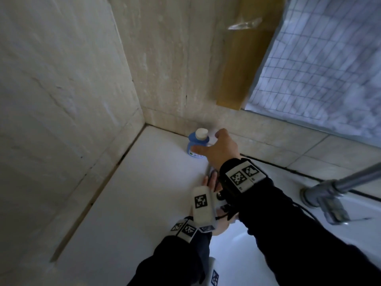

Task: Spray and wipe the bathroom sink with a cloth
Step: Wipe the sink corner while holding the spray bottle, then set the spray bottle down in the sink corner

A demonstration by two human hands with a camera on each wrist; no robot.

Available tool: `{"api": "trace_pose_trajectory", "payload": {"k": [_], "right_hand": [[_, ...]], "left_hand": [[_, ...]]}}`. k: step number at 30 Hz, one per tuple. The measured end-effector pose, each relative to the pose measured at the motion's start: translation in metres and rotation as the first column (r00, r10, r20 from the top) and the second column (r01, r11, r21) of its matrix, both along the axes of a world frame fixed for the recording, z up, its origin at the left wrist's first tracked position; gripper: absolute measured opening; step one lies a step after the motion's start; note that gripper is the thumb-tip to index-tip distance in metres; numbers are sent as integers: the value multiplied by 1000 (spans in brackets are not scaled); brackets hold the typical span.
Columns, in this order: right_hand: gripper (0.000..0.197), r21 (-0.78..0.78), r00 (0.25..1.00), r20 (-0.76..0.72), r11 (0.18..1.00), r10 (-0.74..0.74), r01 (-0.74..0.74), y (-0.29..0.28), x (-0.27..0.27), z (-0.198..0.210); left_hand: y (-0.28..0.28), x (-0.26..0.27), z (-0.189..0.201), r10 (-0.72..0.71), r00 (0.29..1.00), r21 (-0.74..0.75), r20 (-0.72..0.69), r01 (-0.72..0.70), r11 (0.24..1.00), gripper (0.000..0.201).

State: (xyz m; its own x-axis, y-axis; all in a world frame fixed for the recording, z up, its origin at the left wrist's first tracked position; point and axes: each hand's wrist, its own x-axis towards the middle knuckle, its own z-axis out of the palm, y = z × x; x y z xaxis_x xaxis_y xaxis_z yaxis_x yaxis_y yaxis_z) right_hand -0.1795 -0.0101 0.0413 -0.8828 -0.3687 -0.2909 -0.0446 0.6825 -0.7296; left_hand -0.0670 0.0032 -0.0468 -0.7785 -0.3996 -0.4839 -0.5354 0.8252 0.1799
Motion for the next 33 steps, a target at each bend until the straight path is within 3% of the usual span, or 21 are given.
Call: {"api": "trace_pose_trajectory", "payload": {"k": [1, 4, 7, 11, 15, 19, 23, 27, 30, 33], "right_hand": [[75, -35, 1000, 17, 999, -26, 26, 10, -1, 3], [61, -176, 977, 80, 961, -200, 211, 49, -3, 6], [50, -259, 912, 190, 877, -364, 404, 103, -1, 8], [30, -323, 828, 322, 768, -460, 553, 175, 16, 9], [20, -327, 786, 341, 719, -515, 613, 228, 31, 4], [13, -340, 762, 377, 686, -526, 643, 257, 43, 1], [15, -344, 769, 371, 692, -520, 634, 269, 49, -3], [20, -343, 770, 402, 698, -495, 628, 268, 49, -9], [14, -332, 774, 421, 714, -472, 616, 269, 49, -12], [4, -326, 770, 436, 716, -465, 617, 274, 52, -15]], "left_hand": [[-3, -5, -17, -107, 994, -209, -26, 99, 973, 44], [-6, -16, -16, -311, 950, -158, -39, 302, 940, 62], [3, -37, -4, -314, 933, -90, -175, 302, 949, 85], [13, -64, -2, -259, 946, -125, -197, 237, 963, 82], [48, -87, -6, -262, 936, -127, -234, 238, 963, 79], [101, -93, -1, -359, 892, -60, -273, 357, 932, 74], [136, -88, 0, -461, 853, -86, -243, 455, 887, 68], [131, -77, -5, -511, 794, -137, -329, 495, 858, 64], [107, -56, -9, -463, 845, -175, -267, 430, 886, 71], [73, -26, -13, -372, 881, -222, -293, 316, 922, 73]]}}
